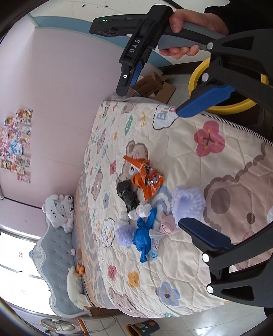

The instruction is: Collect trash

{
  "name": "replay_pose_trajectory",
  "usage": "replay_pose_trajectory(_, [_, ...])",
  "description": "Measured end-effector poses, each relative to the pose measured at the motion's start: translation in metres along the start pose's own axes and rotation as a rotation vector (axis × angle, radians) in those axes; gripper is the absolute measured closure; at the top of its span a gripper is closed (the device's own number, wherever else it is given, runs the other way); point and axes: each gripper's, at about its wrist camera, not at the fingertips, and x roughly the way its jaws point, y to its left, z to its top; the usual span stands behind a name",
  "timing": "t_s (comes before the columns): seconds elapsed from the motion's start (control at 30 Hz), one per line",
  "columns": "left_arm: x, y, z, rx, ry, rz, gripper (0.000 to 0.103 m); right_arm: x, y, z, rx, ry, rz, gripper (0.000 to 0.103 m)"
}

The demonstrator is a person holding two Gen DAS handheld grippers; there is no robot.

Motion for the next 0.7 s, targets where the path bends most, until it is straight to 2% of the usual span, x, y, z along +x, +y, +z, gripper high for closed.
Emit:
replay_pose_trajectory(0.4, [0.031, 0.043, -0.010, -0.152, 0.047, 0.047, 0.010, 0.091, 0.011, 0.006, -0.012, 0.098, -0.009, 0.029])
replay_pose_trajectory(0.7, [0.055, 0.055, -0.012, -0.206, 0.080, 0.044, 0.010, 0.160, 0.007, 0.003, -0.021, 0.182, -0.047, 0.029])
